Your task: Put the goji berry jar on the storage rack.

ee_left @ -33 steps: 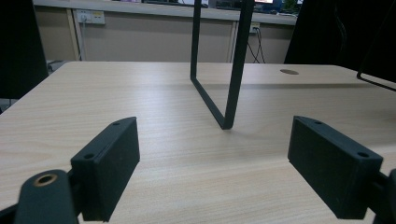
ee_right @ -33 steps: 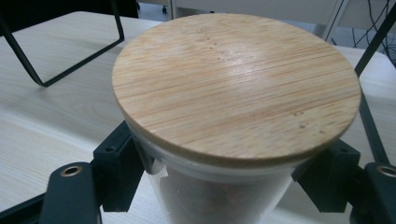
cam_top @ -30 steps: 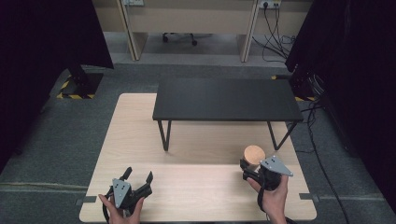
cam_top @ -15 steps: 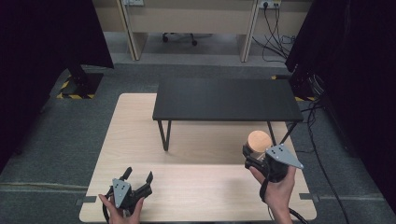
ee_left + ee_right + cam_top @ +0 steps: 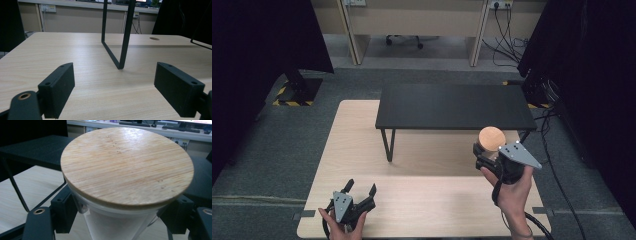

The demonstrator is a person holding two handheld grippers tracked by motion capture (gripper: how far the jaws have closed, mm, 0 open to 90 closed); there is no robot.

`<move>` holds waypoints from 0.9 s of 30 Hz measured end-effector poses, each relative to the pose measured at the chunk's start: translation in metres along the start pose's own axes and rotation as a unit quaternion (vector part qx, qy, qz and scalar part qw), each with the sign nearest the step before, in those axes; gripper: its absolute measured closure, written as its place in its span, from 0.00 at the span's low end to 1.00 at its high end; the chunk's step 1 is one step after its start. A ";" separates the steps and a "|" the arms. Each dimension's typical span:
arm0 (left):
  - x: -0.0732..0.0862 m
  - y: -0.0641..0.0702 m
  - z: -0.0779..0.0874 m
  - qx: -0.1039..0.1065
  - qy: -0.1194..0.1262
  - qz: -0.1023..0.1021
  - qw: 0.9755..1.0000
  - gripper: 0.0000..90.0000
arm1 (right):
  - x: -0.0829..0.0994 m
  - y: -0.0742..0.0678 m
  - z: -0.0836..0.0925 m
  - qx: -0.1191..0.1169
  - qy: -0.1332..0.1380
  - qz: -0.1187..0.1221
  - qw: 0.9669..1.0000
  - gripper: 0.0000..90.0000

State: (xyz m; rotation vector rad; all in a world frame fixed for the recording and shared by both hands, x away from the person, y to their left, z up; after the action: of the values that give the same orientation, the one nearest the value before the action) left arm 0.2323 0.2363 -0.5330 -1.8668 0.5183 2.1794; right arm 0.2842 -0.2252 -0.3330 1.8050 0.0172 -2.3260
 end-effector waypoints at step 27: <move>0.000 -0.001 0.000 0.003 0.000 0.004 1.000 0.18 | -0.070 0.007 -0.093 0.032 -0.045 -0.002 0.998 0.29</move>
State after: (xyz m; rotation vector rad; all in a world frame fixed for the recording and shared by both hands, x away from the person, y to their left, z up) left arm 0.2331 0.2371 -0.5329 -1.8636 0.5338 2.1812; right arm 0.3907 -0.2097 -0.2881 1.7285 -0.0680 -2.4341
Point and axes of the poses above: each handheld gripper's, and its own axes: z roughly backward along the jaws, x roughly out of its underside, y roughly to its right, the point moved 8 cm from there along -z, roughly forward along the jaws, and after that the axes turned 10 degrees about x, right-handed, at the moved point
